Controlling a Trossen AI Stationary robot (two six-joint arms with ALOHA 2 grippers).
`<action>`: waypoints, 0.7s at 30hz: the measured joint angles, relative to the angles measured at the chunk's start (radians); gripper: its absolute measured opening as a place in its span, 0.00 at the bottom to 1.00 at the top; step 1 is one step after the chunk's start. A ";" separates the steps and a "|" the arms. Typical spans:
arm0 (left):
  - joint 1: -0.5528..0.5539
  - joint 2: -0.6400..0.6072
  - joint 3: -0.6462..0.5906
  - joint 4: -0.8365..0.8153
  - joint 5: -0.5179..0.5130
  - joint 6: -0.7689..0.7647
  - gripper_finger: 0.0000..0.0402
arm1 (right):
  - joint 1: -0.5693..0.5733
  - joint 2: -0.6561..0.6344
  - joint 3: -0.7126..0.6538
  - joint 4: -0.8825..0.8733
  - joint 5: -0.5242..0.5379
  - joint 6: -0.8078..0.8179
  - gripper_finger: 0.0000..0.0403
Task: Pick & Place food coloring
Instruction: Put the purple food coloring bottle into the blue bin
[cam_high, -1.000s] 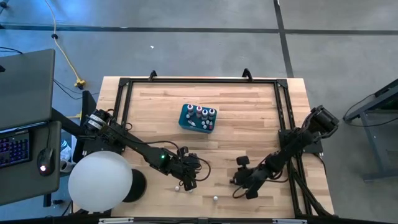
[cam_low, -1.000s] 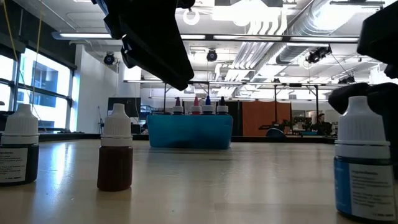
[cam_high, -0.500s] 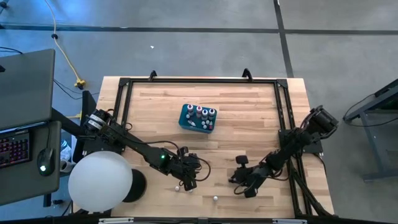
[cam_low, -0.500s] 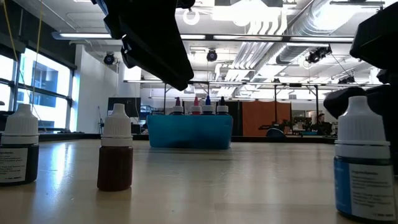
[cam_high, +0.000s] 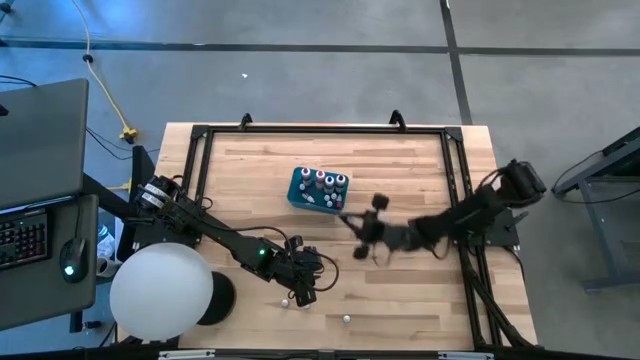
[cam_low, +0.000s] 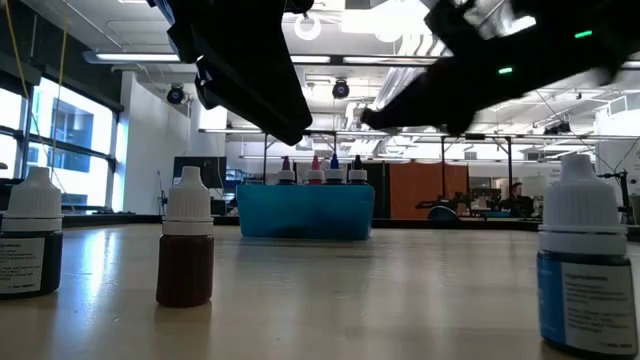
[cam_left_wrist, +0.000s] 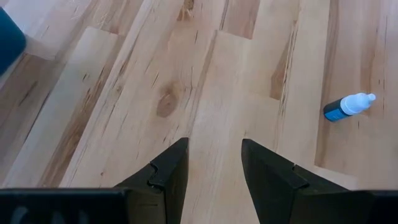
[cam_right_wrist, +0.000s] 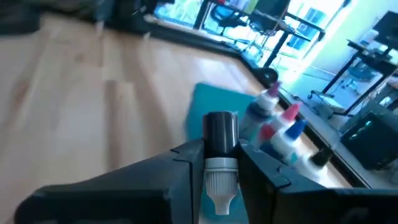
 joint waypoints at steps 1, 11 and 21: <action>0.000 0.000 0.000 0.000 0.000 0.000 0.36 | -0.047 0.000 0.000 0.021 -0.052 -0.004 0.18; 0.000 0.000 0.000 0.000 0.000 0.000 0.36 | -0.340 0.089 0.001 0.018 -0.442 0.018 0.20; 0.000 0.000 0.000 0.000 0.000 0.006 0.36 | -0.417 0.140 0.003 0.038 -0.484 0.035 0.31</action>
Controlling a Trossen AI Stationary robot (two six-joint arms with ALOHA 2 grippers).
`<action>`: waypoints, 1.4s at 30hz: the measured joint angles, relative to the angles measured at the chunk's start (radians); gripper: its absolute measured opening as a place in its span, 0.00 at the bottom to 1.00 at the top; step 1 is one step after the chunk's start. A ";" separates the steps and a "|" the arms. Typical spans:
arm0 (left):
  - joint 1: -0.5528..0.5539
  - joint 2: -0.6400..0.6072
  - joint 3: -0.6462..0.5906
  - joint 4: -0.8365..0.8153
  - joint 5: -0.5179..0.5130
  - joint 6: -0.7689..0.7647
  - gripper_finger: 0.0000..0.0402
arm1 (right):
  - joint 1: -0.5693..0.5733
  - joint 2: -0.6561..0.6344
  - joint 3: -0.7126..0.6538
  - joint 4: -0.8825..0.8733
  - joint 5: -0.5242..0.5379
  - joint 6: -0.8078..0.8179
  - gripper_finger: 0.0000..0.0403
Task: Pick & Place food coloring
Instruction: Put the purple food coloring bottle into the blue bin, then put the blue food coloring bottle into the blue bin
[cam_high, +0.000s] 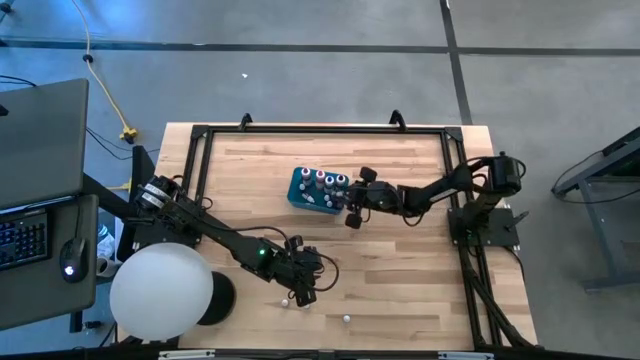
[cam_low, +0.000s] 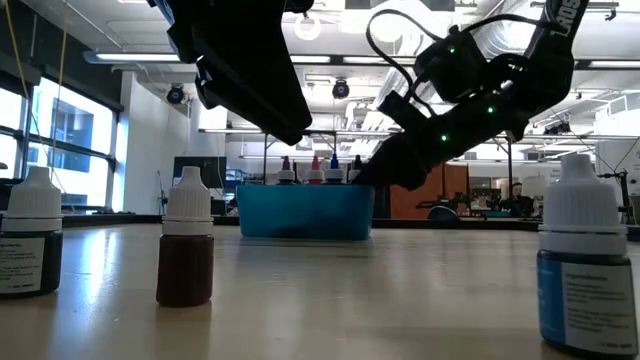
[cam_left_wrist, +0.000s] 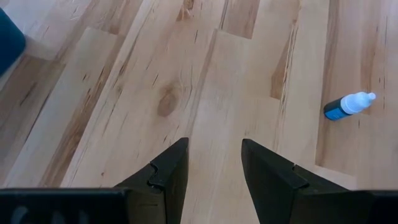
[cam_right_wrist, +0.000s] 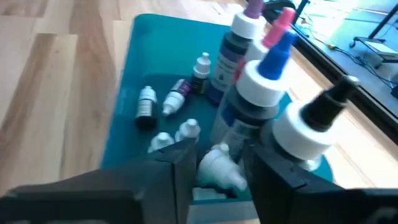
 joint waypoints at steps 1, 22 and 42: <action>0.000 0.000 0.000 0.000 0.000 0.001 0.36 | -0.005 0.000 0.000 0.000 -0.002 0.000 0.33; 0.000 0.010 0.000 -0.004 0.000 0.002 0.36 | 0.412 -0.249 -0.001 -0.058 -0.163 0.016 0.35; 0.001 0.012 0.000 0.045 -0.019 -0.002 0.36 | 0.733 0.214 0.023 0.461 -0.176 0.260 0.35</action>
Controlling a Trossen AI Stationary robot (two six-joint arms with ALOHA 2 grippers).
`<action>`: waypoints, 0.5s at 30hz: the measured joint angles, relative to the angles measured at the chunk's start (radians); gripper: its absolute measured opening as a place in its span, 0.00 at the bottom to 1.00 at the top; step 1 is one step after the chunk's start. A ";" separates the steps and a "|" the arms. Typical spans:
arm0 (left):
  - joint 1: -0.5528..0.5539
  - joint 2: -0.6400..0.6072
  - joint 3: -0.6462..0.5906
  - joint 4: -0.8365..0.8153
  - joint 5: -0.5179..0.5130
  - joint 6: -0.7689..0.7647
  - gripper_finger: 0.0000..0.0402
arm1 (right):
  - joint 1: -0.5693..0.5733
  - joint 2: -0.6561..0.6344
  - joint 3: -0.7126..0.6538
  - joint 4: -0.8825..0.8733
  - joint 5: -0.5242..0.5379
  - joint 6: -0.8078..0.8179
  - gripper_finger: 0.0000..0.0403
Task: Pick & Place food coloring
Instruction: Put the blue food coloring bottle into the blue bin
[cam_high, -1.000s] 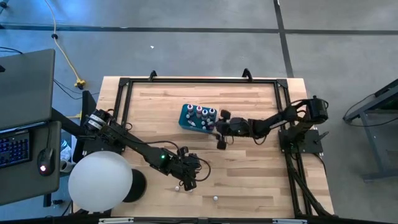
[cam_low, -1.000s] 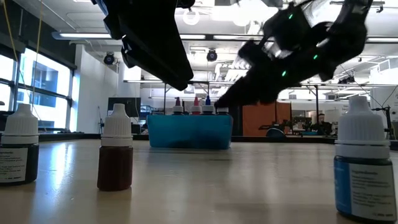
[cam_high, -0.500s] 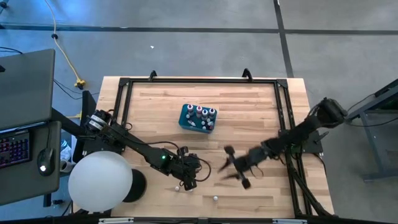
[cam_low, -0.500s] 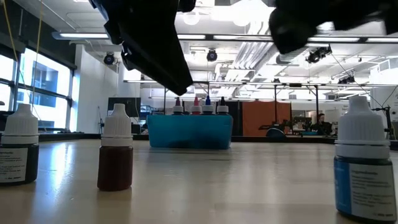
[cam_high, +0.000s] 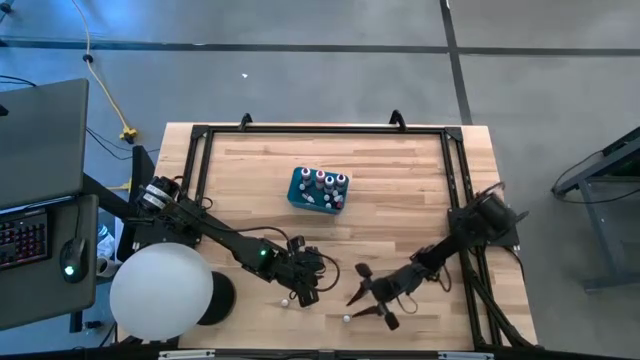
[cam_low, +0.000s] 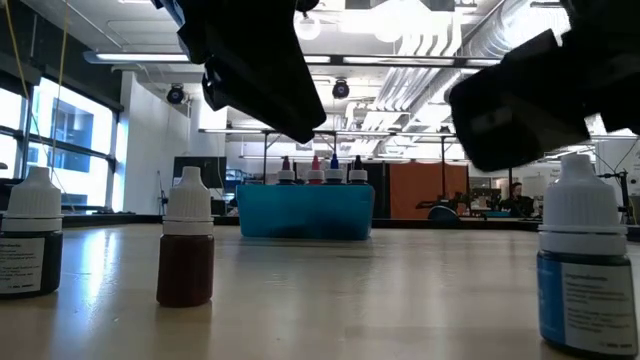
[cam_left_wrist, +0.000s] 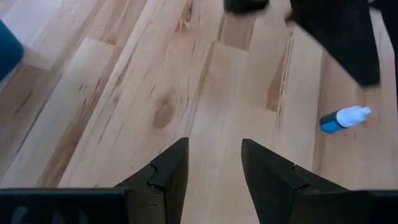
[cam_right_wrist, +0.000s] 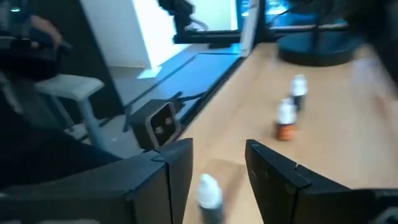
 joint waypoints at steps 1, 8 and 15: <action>0.000 0.000 0.000 0.001 0.000 0.000 0.36 | 0.000 0.028 0.021 0.006 -0.021 0.002 0.35; -0.001 0.000 0.000 0.000 0.000 0.000 0.36 | -0.002 0.183 0.199 -0.076 -0.090 -0.006 0.35; -0.001 0.000 0.000 0.000 0.011 0.000 0.36 | -0.003 0.216 0.242 -0.149 -0.072 -0.006 0.35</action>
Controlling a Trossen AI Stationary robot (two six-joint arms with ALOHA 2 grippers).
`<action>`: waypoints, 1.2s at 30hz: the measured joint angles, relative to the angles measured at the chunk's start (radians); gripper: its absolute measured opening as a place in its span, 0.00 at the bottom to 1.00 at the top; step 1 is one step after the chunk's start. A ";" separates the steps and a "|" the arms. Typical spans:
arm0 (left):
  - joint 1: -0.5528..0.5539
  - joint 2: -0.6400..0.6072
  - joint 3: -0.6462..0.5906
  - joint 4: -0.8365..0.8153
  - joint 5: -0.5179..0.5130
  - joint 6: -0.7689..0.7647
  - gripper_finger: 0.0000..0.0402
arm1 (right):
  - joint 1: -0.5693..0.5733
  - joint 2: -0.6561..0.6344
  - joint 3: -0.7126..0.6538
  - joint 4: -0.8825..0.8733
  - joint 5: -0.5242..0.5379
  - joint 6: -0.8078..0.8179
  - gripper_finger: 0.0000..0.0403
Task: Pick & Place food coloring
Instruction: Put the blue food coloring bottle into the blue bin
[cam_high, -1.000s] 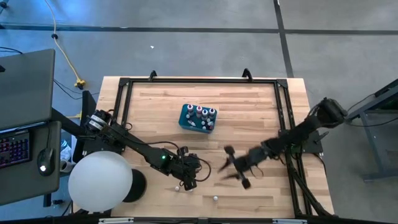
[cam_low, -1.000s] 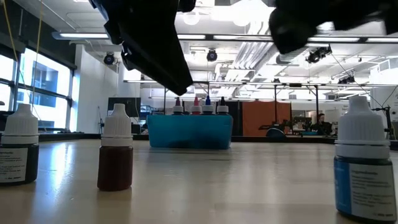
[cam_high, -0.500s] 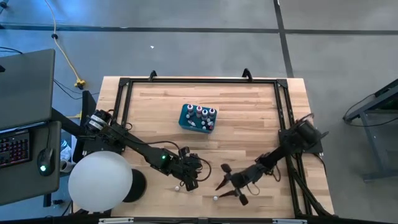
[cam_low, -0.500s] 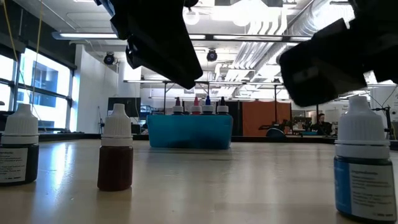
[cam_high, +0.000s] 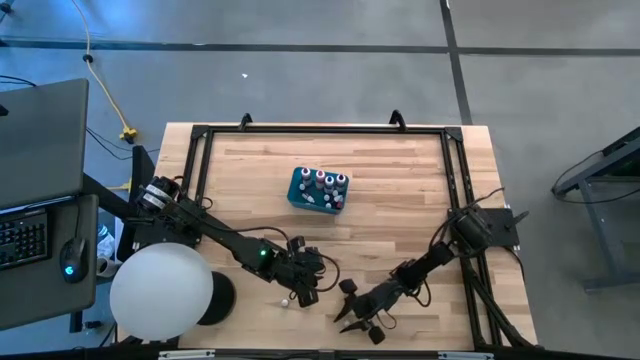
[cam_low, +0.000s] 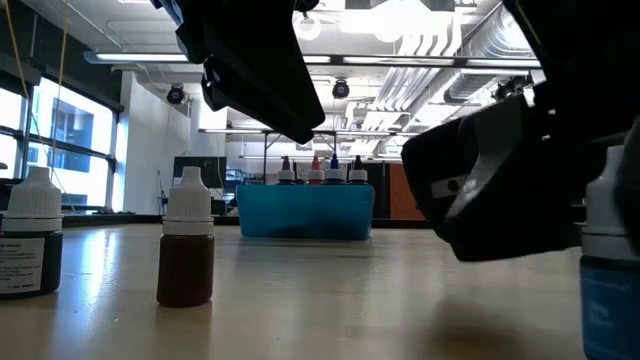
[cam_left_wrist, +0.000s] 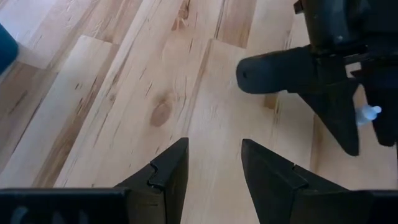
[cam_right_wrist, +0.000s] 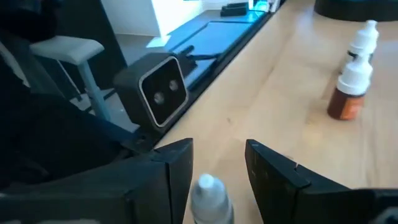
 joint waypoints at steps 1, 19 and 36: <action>0.000 0.000 0.000 -0.001 0.001 0.000 0.36 | 0.000 0.000 -0.006 0.002 0.004 0.000 0.35; 0.000 0.000 0.000 0.001 0.001 0.000 0.36 | -0.007 0.000 -0.014 -0.002 -0.021 0.000 0.15; 0.007 -0.005 -0.002 -0.034 -0.174 -0.012 0.36 | -0.288 -0.378 -0.049 -0.355 0.323 -0.282 0.14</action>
